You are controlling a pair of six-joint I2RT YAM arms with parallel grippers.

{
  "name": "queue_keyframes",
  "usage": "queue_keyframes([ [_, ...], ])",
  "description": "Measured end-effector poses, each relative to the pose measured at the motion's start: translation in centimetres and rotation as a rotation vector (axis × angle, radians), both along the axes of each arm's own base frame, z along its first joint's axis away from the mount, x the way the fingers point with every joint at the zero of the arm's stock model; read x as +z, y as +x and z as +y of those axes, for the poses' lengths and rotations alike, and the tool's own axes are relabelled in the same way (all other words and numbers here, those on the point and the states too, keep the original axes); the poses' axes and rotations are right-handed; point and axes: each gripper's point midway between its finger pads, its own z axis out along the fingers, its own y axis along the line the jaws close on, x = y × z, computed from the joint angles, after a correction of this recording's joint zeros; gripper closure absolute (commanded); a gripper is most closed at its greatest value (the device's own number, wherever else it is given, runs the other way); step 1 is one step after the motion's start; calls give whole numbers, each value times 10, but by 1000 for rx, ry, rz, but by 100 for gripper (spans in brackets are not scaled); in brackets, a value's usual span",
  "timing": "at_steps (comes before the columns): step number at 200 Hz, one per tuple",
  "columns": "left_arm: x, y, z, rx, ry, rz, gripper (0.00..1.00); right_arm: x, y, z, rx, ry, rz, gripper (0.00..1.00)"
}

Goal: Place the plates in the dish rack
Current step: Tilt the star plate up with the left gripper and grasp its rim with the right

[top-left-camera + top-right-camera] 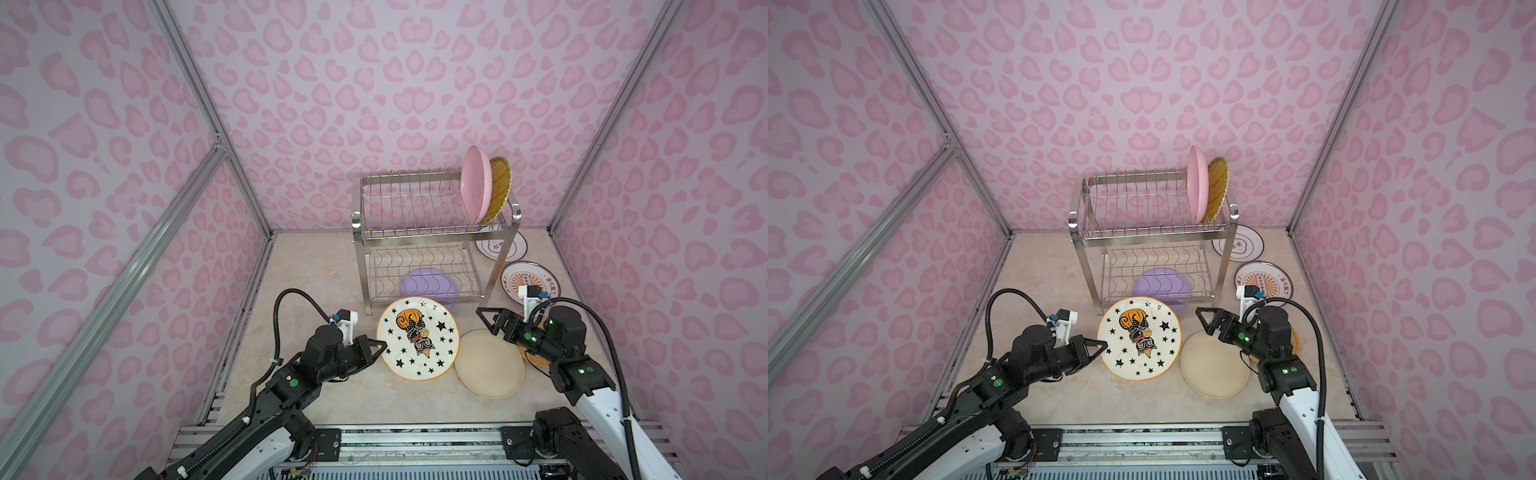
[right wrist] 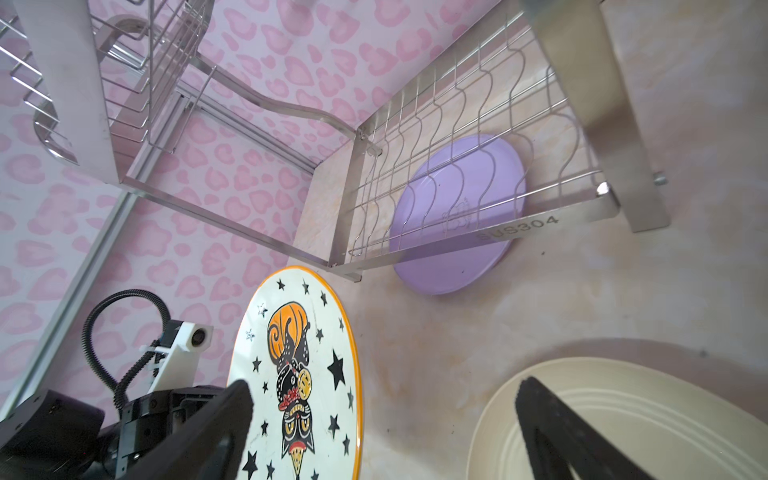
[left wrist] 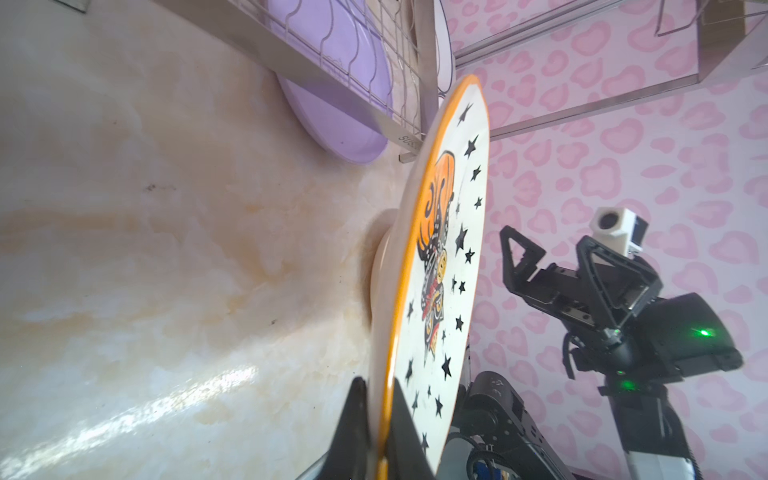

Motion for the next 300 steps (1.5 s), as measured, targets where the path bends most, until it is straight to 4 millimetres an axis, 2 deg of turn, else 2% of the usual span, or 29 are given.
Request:
queue_keyframes([
  [37, 18, 3, -9, -21, -49, -11, 96, 0, -2, 14, 73, 109, 3, 9],
  [73, 26, 7, -19, -43, -88, -13, 96, 15, -6, 34, 155, 150, -32, 22],
  [95, 31, 10, -24, -50, -115, -19, 96, 15, -9, 48, 200, 155, -20, 37],
  [110, 35, 11, -26, -56, -132, -29, 96, 14, -9, 53, 217, 161, -13, 43],
  [174, 42, 12, -29, -65, -155, -48, 96, 18, -12, 61, 225, 189, -3, 77],
  [205, 43, 13, -30, -80, -140, -87, 96, 20, -14, 62, 195, 205, 19, 100],
  [251, 45, 13, -34, -108, -141, -117, 96, 27, -21, 55, 150, 193, 12, 100],
  [259, 45, 13, -36, -114, -144, -120, 93, 29, -23, 53, 141, 185, 8, 100],
  [267, 46, 13, -37, -120, -146, -122, 85, 31, -24, 51, 133, 177, 4, 100],
  [300, 55, 21, -38, -96, -169, -148, 40, 36, -29, 43, 107, 123, -19, 100],
])
